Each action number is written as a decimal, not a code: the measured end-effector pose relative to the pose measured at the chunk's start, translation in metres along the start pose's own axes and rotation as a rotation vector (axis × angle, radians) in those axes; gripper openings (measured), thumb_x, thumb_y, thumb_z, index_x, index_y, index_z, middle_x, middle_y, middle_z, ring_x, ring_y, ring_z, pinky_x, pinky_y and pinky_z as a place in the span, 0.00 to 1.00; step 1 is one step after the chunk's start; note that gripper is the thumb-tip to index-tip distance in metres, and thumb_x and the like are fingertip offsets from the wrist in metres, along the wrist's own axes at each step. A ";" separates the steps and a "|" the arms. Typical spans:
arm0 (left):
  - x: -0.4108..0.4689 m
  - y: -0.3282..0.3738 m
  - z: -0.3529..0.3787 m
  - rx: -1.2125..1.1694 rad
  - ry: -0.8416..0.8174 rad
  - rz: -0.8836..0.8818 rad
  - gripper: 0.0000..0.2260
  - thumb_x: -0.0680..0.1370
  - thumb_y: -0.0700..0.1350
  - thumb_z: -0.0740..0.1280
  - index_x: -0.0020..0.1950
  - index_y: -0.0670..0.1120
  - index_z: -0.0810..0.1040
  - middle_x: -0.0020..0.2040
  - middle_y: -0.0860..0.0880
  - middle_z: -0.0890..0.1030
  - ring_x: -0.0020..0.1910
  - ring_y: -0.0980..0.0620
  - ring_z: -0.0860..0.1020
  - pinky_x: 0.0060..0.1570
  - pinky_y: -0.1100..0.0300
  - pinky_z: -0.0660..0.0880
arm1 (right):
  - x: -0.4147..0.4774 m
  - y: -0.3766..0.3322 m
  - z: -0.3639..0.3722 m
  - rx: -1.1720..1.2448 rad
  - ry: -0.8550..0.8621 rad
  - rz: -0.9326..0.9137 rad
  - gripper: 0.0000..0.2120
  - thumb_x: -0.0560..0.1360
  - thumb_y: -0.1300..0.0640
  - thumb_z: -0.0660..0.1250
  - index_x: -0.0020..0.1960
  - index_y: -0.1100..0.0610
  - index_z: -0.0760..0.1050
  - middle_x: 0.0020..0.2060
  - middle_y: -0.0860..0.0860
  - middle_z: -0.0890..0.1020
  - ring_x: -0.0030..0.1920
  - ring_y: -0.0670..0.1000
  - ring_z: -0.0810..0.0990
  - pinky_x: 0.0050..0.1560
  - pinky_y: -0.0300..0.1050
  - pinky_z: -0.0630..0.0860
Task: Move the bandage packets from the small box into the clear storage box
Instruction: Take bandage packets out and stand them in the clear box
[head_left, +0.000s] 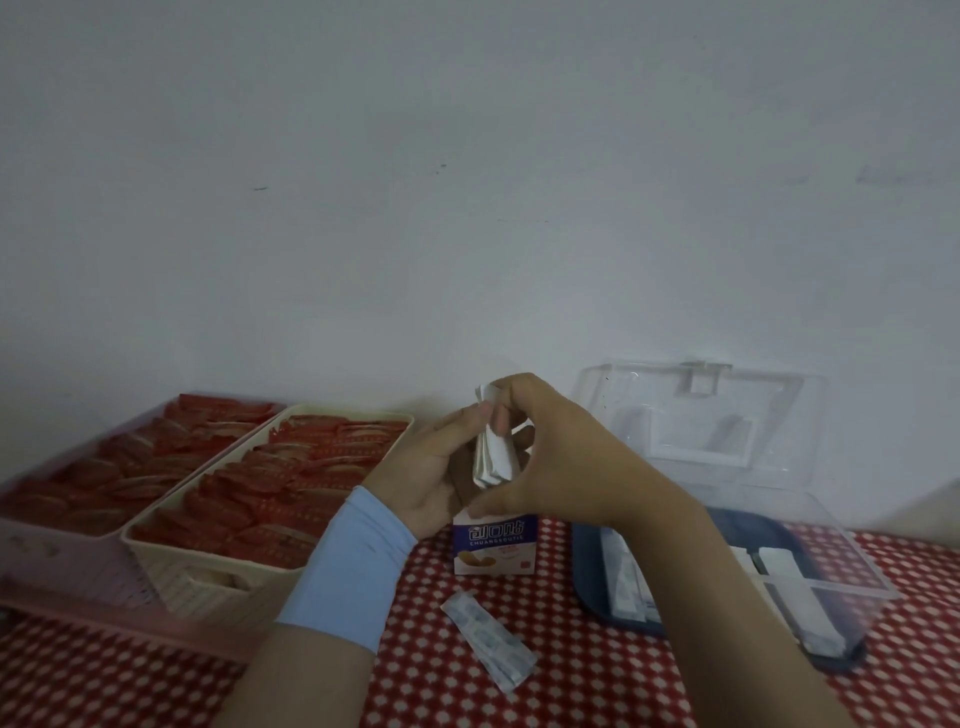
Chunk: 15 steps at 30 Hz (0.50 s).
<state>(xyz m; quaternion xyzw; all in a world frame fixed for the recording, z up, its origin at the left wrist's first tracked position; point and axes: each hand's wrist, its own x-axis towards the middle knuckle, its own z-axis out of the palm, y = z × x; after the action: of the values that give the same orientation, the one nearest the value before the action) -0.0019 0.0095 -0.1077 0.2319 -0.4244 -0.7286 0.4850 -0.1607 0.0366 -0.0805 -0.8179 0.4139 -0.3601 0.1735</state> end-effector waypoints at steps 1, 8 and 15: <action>0.000 0.000 0.001 -0.003 0.014 0.001 0.17 0.74 0.48 0.69 0.58 0.39 0.81 0.53 0.40 0.84 0.51 0.46 0.84 0.45 0.54 0.81 | 0.001 0.001 0.001 -0.033 0.023 -0.019 0.29 0.57 0.48 0.85 0.45 0.47 0.68 0.52 0.42 0.76 0.47 0.46 0.80 0.46 0.51 0.81; 0.003 -0.003 0.008 0.017 0.019 -0.002 0.16 0.74 0.50 0.68 0.55 0.40 0.82 0.50 0.42 0.83 0.49 0.48 0.83 0.51 0.57 0.81 | 0.003 0.006 0.001 -0.100 0.069 -0.098 0.26 0.58 0.45 0.83 0.42 0.50 0.68 0.52 0.44 0.75 0.45 0.48 0.78 0.47 0.53 0.79; -0.008 0.003 0.007 0.016 -0.096 -0.007 0.14 0.77 0.44 0.65 0.59 0.37 0.77 0.48 0.43 0.84 0.45 0.49 0.84 0.43 0.56 0.82 | -0.004 -0.001 -0.005 0.259 -0.037 0.058 0.25 0.63 0.53 0.83 0.51 0.53 0.71 0.51 0.54 0.79 0.45 0.52 0.80 0.46 0.50 0.82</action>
<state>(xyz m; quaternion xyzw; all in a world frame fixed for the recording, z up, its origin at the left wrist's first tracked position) -0.0023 0.0191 -0.1022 0.2019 -0.4520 -0.7373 0.4596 -0.1656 0.0402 -0.0780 -0.7829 0.3841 -0.3901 0.2956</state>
